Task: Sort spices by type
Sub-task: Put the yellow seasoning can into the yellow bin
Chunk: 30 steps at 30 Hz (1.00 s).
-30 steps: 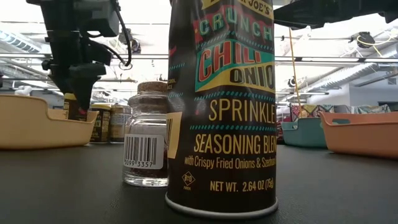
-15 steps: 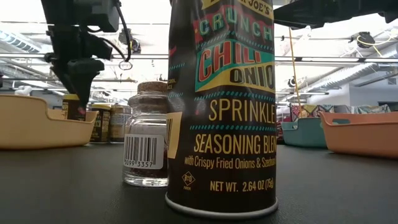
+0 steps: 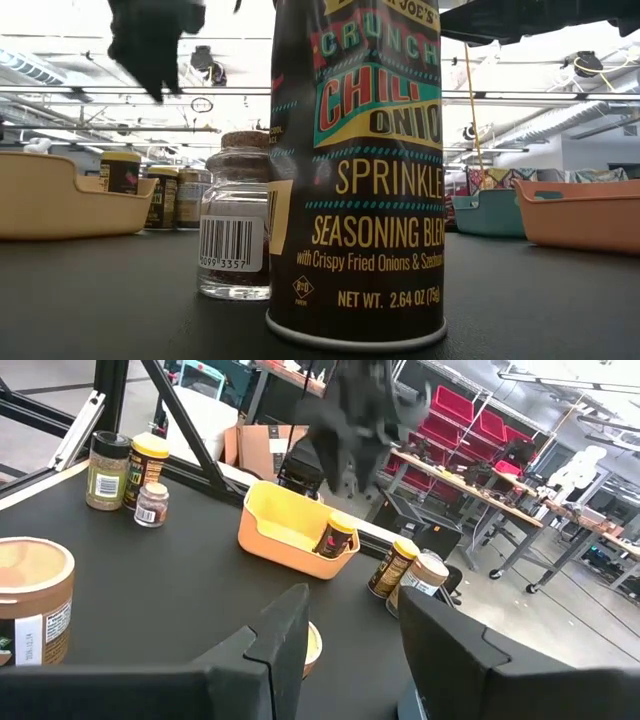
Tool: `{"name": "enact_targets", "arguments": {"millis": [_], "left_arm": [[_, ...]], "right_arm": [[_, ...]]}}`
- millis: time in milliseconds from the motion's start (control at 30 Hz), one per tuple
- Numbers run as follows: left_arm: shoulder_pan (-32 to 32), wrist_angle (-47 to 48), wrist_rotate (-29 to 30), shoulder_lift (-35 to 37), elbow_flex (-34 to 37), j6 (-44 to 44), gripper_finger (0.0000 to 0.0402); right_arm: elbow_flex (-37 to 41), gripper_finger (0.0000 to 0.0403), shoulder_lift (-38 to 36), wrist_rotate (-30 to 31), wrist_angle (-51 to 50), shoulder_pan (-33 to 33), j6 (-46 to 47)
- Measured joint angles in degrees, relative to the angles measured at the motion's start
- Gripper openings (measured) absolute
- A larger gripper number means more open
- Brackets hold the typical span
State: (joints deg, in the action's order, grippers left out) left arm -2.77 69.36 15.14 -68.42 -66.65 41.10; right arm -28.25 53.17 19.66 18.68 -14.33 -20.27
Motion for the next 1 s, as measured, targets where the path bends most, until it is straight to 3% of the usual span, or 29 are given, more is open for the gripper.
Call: {"name": "enact_targets", "arguments": {"millis": [200, 633, 1000], "left_arm": [[-9.67, -0.52, -9.02, 0.02, -7.55, 4.92, 0.0295], [-33.35, 0.61, -14.35, -3.50, -8.33, 30.97, 0.0295], [-40.68, 0.61, -25.54, -11.51, -8.33, 55.17, 0.0295]], "right_arm": [[0.00, 0.0150, 0.00, -0.11, -0.04, -0.02, 1.41], [0.00, 0.0150, 0.00, -0.63, -0.13, -0.03, 4.61], [0.00, 0.0150, 0.02, -0.67, 0.90, -0.04, 5.66]]}}
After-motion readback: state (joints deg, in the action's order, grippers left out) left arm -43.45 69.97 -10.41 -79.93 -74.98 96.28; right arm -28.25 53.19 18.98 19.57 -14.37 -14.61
